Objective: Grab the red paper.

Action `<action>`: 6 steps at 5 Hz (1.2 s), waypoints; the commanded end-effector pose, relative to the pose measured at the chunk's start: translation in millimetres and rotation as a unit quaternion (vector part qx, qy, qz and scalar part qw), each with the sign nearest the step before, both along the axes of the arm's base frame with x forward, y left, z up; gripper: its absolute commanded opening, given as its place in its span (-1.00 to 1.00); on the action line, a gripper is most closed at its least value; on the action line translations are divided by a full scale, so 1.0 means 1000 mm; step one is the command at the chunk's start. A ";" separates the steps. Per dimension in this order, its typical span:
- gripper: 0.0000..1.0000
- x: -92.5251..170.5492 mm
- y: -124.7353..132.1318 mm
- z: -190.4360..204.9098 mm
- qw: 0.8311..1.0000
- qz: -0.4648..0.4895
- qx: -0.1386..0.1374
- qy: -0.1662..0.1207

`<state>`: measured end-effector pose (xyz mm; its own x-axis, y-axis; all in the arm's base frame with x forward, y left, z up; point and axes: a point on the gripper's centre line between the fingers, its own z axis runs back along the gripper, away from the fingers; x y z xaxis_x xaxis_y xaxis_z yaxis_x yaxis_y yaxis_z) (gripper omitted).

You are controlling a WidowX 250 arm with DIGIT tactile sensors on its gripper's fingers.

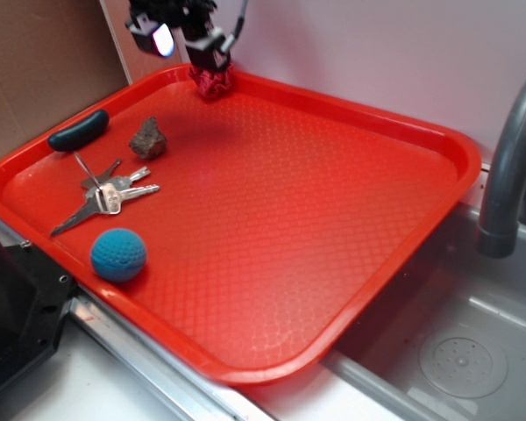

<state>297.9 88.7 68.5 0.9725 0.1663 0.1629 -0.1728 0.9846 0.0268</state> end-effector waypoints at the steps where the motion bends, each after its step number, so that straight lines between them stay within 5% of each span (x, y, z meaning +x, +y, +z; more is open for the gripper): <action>1: 1.00 0.039 0.017 0.001 0.999 -0.010 -0.002 -0.031; 6: 1.00 0.067 0.069 -0.037 0.998 0.031 0.019 -0.046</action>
